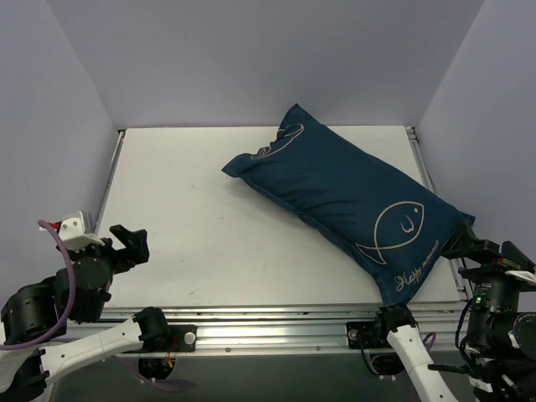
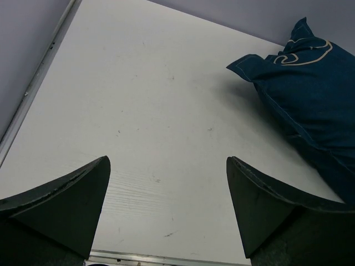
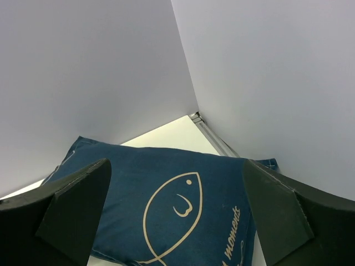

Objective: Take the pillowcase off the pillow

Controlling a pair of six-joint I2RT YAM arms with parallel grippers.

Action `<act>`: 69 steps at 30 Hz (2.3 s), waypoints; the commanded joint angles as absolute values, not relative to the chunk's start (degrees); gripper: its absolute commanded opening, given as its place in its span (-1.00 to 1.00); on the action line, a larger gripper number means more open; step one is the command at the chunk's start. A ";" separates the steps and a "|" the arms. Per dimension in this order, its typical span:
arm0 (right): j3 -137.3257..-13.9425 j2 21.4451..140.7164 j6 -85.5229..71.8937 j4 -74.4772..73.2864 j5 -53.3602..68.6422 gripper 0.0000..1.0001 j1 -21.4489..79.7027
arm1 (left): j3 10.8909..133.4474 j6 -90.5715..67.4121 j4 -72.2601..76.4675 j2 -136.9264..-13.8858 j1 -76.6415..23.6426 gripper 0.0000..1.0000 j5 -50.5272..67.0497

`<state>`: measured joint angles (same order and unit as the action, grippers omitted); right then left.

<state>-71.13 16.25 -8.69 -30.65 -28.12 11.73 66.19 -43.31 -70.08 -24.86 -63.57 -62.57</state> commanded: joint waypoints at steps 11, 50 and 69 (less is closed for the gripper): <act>-69.34 28.36 -13.43 -30.14 -23.21 1.00 12.48 | 63.29 -34.99 -59.17 -29.17 -63.55 0.88 -63.99; -68.83 101.70 -14.32 -11.15 -18.20 -1.00 60.10 | 54.84 -15.91 -30.41 -52.30 -21.80 0.88 -25.84; -53.97 66.63 -40.78 -25.58 -30.07 0.34 69.28 | 55.19 -19.16 -29.71 -58.44 -21.36 0.88 -9.85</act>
